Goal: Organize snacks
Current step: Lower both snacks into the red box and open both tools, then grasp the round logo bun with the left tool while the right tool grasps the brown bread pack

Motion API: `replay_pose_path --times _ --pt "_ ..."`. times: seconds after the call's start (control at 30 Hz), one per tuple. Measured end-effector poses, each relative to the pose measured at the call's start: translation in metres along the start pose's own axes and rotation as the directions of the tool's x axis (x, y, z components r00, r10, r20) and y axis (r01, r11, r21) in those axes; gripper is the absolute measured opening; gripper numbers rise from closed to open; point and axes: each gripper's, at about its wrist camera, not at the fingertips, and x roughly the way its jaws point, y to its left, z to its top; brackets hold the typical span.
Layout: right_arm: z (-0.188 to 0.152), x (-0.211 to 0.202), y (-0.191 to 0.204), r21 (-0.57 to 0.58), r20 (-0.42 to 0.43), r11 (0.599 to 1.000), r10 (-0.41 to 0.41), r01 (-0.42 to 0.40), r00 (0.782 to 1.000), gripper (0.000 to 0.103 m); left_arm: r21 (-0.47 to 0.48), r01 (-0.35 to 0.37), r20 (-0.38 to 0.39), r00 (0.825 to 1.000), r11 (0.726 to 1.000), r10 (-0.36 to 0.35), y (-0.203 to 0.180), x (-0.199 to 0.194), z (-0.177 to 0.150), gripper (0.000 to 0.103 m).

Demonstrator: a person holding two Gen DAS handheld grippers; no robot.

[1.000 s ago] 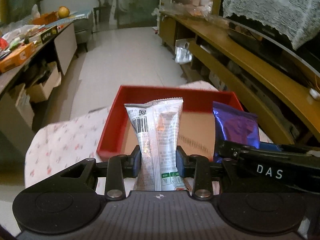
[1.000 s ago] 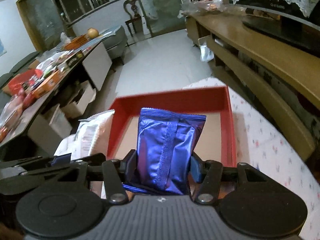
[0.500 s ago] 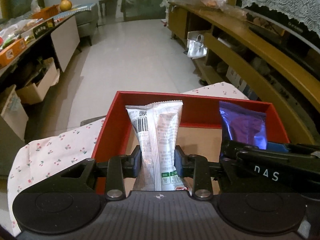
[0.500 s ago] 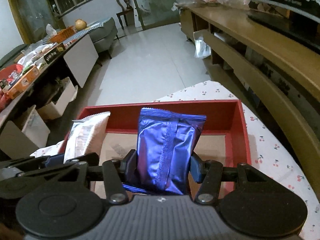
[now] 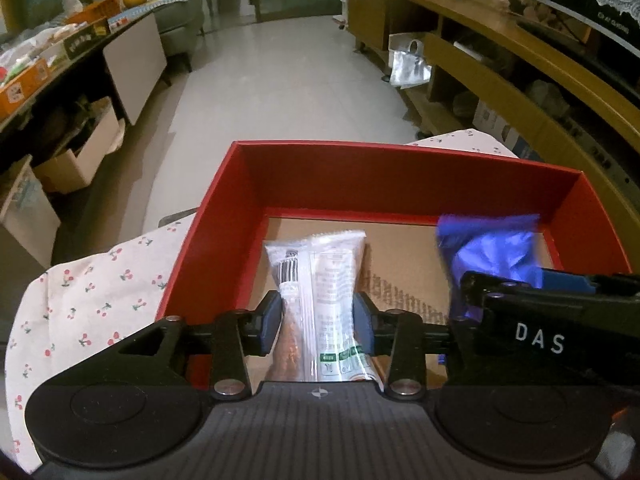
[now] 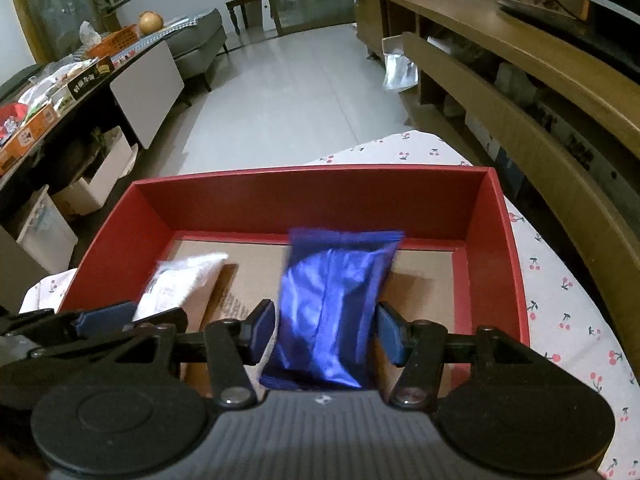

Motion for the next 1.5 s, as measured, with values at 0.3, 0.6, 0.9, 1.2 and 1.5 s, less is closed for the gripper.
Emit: replay_pose_path --times 0.3,0.6,0.9,1.2,1.5 --pt "0.004 -0.018 0.002 0.007 0.024 1.000 0.024 -0.024 0.999 0.062 -0.027 0.010 0.026 1.000 1.000 -0.009 0.009 -0.019 0.003 0.065" --pt "-0.009 -0.050 0.013 0.006 0.037 0.999 0.051 -0.051 0.998 0.063 -0.049 0.032 0.032 0.999 0.998 -0.030 0.025 -0.050 -0.011 0.070" --pt "-0.041 -0.086 0.029 -0.019 0.015 0.996 0.092 -0.092 0.996 0.063 -0.111 0.052 0.005 0.999 0.992 -0.051 0.056 -0.085 -0.047 0.073" --pt "-0.069 -0.112 0.038 -0.031 -0.006 0.990 0.138 -0.138 0.990 0.063 -0.145 0.044 -0.091 0.994 0.989 -0.058 0.070 -0.096 -0.097 0.077" --pt "-0.085 -0.121 0.023 -0.003 -0.031 0.992 0.129 -0.129 0.991 0.066 -0.132 0.034 -0.157 0.986 0.991 -0.055 0.068 -0.089 -0.118 0.084"
